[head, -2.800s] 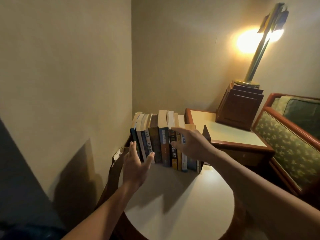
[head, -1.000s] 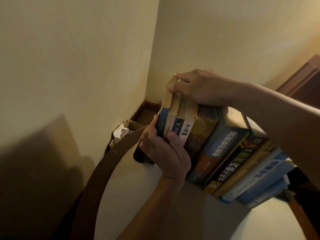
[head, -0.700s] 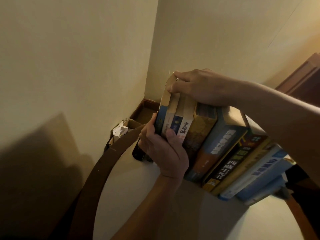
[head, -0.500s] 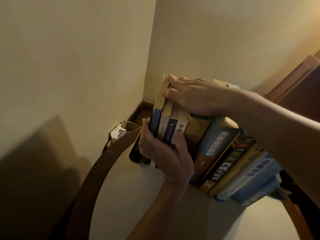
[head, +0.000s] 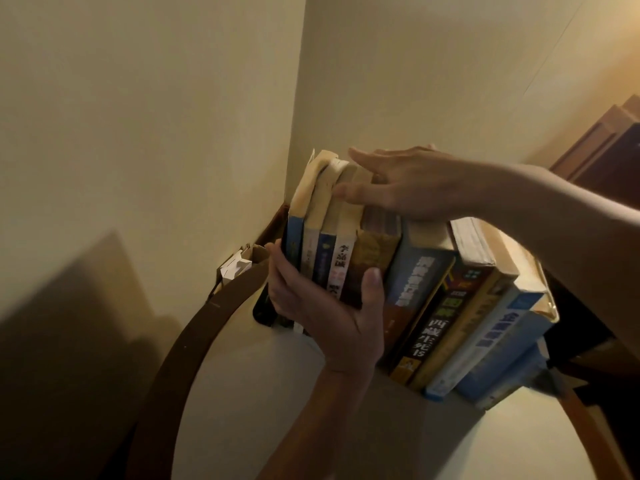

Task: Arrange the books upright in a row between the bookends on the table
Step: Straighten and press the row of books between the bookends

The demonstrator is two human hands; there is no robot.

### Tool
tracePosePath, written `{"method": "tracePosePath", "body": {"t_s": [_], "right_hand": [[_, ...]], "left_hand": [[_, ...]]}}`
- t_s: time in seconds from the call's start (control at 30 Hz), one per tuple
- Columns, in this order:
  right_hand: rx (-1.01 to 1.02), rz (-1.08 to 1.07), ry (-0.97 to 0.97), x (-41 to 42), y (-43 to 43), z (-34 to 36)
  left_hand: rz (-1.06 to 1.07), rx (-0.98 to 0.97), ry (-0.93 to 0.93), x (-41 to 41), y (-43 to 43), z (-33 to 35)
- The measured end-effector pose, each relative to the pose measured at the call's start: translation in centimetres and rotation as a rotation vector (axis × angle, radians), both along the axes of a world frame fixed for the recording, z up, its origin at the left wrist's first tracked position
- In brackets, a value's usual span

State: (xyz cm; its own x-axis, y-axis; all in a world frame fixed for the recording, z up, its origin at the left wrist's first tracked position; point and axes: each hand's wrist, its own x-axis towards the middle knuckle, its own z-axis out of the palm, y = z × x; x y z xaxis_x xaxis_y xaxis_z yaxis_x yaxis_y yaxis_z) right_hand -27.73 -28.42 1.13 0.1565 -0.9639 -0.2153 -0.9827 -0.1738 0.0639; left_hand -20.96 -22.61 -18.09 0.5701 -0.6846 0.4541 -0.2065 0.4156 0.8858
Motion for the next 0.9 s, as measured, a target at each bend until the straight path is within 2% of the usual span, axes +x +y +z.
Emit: {"method": "tracePosePath", "body": {"t_s": [0.23,0.9], "right_hand": [[-0.036,-0.017,-0.078,-1.1,-0.3,-0.9],[-0.03,-0.016,-0.044,-0.7,0.0,-0.6]], "left_hand": [[0.025,0.024,-0.065,-0.5,0.0,0.0],[0.153,0.098,-0.092,-1.5,-0.9,-0.1]]}}
